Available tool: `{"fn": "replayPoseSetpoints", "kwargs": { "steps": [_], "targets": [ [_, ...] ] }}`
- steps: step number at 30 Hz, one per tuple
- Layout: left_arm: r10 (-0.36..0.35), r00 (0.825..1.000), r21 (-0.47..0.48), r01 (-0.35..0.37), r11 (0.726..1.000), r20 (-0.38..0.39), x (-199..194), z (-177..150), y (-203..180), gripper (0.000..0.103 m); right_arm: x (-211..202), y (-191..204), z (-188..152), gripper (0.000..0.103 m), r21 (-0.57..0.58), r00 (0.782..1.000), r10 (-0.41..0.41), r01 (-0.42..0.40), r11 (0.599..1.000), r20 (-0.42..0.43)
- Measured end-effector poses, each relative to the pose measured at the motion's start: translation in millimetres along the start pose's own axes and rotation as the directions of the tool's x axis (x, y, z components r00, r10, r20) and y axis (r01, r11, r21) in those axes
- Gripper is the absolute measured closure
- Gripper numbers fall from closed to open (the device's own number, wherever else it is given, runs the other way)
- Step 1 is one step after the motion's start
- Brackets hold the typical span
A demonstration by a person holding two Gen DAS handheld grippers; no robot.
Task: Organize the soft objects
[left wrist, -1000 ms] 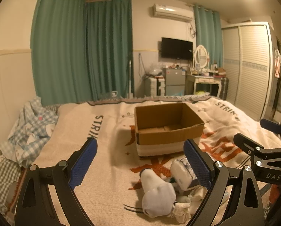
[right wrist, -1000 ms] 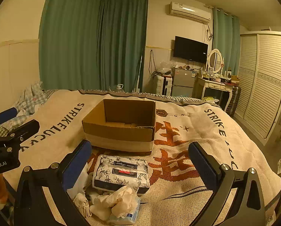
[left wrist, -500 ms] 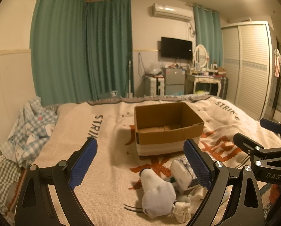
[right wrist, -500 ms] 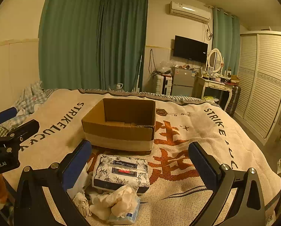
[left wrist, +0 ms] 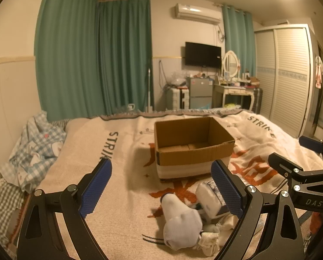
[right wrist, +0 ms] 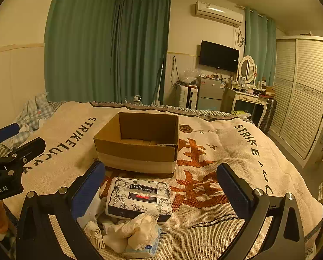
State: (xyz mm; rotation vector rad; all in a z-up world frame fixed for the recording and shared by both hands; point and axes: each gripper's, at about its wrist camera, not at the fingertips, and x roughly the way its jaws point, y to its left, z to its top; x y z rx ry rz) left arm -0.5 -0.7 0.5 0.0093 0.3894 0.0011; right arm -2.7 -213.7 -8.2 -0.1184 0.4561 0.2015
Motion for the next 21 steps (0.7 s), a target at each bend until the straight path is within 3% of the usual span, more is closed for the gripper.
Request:
{"fn": "replayPoseSetpoints", "kwargs": {
  "steps": [21],
  "targets": [
    [-0.005, 1.000, -0.001, 0.005, 1.000, 0.003, -2.4, 3.6, 1.4, 0.009, -0.9, -0.9, -2.7, 0.000, -0.011, 1.000, -0.003, 0.003, 1.000, 0.006]
  ]
}}
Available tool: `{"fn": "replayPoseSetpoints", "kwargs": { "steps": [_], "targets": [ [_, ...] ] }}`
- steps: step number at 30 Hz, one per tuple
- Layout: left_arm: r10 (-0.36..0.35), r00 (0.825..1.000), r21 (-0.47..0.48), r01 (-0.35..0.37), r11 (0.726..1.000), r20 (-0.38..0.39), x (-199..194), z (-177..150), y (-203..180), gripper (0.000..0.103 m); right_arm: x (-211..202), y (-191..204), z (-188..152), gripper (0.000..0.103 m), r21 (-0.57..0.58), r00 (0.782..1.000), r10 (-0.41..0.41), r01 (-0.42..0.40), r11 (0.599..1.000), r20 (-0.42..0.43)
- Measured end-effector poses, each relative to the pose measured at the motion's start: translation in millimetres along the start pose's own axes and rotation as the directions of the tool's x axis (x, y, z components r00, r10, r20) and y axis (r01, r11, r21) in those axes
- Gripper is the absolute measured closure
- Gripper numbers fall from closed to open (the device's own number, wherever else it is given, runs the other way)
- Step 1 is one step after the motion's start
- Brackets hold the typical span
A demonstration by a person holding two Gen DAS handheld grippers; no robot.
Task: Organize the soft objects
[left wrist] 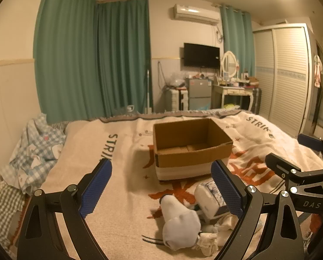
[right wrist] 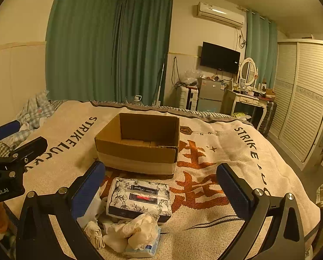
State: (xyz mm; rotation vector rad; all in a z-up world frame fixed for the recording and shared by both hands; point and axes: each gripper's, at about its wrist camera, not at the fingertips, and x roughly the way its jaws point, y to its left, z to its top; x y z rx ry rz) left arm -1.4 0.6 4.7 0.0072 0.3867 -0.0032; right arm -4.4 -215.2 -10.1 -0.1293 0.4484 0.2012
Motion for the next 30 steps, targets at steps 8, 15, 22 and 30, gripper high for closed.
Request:
{"fn": "replayPoseSetpoints", "kwargs": {
  "steps": [8, 15, 22, 30],
  "targets": [
    [-0.007, 1.000, 0.010, 0.006, 1.000, 0.017, -10, 6, -1, 0.009, -15, 0, 5, 0.000, -0.013, 1.000, -0.016, 0.016, 1.000, 0.013],
    [-0.002, 1.000, 0.023, 0.003, 1.000, -0.031, -6, 1, -3, 0.009, -24, 3, 5, 0.000, -0.036, 1.000, -0.028, 0.028, 0.999, 0.005],
    [0.011, 0.985, 0.025, -0.007, 1.000, -0.171, 23, -28, -5, 0.009, 4, 2, -26, 0.002, -0.030, 0.990, -0.003, -0.001, 1.000, -0.144],
    [0.007, 0.950, 0.016, -0.002, 1.000, -0.313, 56, -57, -5, 0.010, 47, 19, -73, 0.017, -0.019, 0.942, 0.079, -0.090, 0.996, -0.327]
  ]
}}
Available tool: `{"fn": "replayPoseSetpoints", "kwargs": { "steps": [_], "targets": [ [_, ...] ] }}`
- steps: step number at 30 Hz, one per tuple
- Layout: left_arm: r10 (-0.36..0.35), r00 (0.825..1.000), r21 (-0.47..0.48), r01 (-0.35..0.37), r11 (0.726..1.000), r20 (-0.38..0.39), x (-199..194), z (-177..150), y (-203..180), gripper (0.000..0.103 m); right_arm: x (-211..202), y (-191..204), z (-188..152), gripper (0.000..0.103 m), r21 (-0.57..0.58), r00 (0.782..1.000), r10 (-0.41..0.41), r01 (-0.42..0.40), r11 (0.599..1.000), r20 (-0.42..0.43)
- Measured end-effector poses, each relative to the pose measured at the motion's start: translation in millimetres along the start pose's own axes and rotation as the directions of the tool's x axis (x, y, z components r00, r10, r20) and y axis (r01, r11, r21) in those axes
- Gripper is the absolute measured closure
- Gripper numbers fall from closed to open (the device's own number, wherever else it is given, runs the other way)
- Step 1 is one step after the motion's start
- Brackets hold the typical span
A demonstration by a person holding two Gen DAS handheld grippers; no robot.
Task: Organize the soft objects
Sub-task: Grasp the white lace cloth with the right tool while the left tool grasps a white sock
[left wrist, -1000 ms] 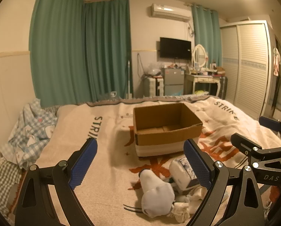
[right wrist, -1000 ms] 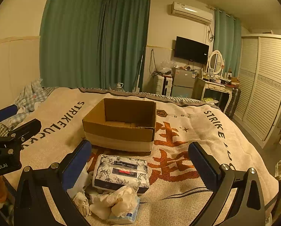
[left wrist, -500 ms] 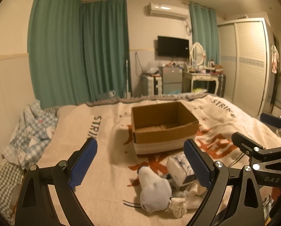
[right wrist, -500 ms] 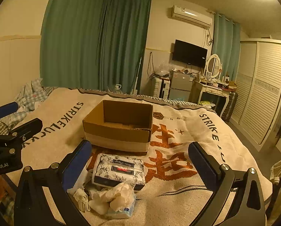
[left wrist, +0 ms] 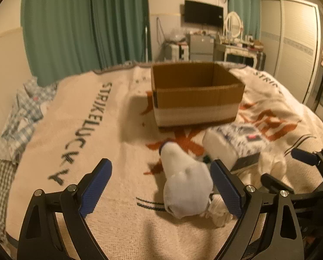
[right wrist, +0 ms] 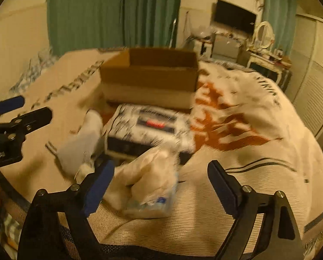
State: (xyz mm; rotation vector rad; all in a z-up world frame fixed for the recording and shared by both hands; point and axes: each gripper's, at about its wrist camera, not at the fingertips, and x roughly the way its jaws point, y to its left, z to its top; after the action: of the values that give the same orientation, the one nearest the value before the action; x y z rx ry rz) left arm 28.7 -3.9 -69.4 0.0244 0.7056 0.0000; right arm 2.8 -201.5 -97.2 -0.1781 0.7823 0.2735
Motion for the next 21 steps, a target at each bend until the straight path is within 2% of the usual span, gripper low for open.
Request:
{"fn": "replayPoseSetpoints", "kwargs": {
  "steps": [2, 3, 7, 9, 12, 15, 21],
  "targets": [
    [-0.009, 1.000, -0.003, 0.009, 1.000, -0.026, 8, -4, -1, 0.011, 11, 5, -3, 0.020, -0.015, 1.000, 0.013, -0.013, 1.000, -0.026],
    [-0.016, 0.999, -0.003, 0.016, 1.000, -0.043, 13, -5, -1, 0.011, 15, 7, -4, 0.026, -0.020, 0.999, 0.017, -0.017, 1.000, -0.039],
    [-0.024, 0.996, 0.004, 0.025, 1.000, -0.090, 26, -11, -5, 0.011, 30, 11, -7, 0.039, -0.031, 0.997, 0.020, -0.022, 0.999, -0.071],
    [-0.032, 0.992, 0.002, 0.032, 0.999, -0.122, 34, -14, -7, 0.011, 34, 9, -6, 0.054, -0.027, 0.997, 0.018, -0.021, 0.999, -0.077],
    [-0.056, 0.986, -0.005, 0.056, 0.998, -0.157, 43, -18, -7, 0.011, 33, 3, -4, 0.068, -0.003, 0.997, 0.026, -0.026, 1.000, -0.070],
    [-0.081, 0.978, -0.001, 0.083, 0.997, -0.191, 53, -21, -12, 0.011, 26, -3, 1, 0.076, 0.022, 0.997, 0.063, -0.063, 0.998, -0.035],
    [-0.125, 0.965, 0.006, 0.130, 0.992, -0.229, 69, -21, -20, 0.019, 17, -12, 12, 0.076, 0.043, 0.997, 0.071, -0.072, 0.996, 0.022]
  ]
}}
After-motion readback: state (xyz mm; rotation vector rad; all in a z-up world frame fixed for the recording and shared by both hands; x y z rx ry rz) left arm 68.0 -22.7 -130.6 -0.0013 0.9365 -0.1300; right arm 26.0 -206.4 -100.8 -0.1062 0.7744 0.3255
